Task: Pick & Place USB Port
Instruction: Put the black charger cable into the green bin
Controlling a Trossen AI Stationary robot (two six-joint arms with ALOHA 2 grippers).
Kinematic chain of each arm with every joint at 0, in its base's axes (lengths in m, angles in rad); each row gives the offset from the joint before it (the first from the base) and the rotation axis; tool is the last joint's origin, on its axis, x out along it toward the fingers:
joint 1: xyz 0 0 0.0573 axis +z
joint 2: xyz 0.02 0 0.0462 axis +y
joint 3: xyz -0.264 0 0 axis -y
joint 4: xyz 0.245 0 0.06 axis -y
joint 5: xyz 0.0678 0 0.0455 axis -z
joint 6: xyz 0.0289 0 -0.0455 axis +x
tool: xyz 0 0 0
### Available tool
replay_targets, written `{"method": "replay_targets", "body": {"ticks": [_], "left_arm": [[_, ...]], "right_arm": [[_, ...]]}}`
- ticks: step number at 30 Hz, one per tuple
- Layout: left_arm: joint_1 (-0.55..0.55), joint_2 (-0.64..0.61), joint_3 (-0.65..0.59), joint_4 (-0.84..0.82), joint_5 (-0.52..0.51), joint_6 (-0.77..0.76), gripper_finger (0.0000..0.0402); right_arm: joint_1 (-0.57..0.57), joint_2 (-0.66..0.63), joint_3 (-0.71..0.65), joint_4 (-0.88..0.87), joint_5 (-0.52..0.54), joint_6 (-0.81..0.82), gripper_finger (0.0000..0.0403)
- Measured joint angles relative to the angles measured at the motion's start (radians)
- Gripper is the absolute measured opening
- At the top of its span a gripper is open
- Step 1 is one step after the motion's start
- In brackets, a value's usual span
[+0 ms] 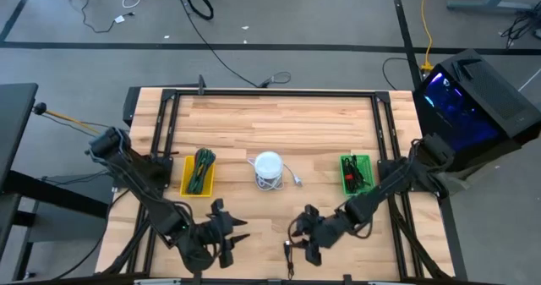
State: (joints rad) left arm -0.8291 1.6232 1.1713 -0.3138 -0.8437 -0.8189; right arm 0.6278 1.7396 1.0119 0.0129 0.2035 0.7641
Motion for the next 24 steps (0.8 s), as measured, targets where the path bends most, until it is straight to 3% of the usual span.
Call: {"method": "replay_targets", "body": {"ticks": [9, 24], "left_arm": [[0.007, 0.040, 0.000, 0.000, -0.009, -0.007, 0.0167], [0.008, 0.041, 0.000, 0.006, -0.009, -0.006, 0.0167]], "right_arm": [[0.064, 0.115, 0.002, 0.060, 0.047, 0.118, 0.0162], [0.006, 0.239, 0.002, 0.222, -0.038, 0.113, 0.0162]]}}
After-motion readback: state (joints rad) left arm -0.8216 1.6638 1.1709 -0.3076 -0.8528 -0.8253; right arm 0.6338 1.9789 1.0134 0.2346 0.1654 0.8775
